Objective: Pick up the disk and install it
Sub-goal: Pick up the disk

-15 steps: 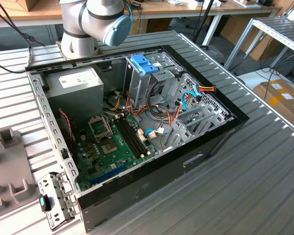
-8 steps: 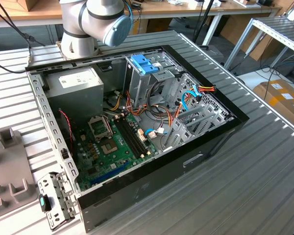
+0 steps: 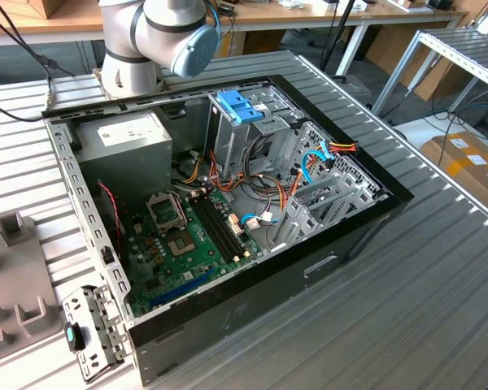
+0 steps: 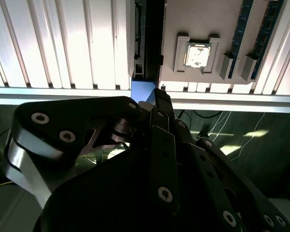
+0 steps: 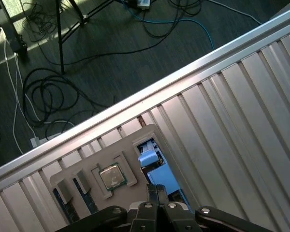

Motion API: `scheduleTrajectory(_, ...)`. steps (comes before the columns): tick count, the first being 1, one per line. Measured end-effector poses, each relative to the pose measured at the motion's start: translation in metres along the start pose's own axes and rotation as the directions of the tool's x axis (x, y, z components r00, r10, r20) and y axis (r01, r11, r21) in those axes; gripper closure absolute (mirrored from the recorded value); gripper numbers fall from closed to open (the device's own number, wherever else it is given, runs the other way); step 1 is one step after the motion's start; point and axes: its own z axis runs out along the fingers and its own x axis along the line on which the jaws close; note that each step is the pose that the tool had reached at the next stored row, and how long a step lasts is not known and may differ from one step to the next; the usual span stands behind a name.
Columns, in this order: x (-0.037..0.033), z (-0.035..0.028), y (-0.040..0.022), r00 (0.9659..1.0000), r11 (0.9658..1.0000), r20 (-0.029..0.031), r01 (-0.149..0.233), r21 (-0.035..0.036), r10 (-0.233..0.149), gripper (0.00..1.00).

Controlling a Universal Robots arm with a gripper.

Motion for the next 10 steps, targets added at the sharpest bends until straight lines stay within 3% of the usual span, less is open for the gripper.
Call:
scheduleTrajectory(8, -0.0001, 0.0001, 0.0, 1.0, 1.0, 0.0001, 0.004, 0.0001, -0.004, 0.89)
scheduleTrajectory(10, -0.0003, 0.0, -0.0002, 0.9995, 0.9995, -0.0001, 0.031, 0.0009, -0.031, 0.89)
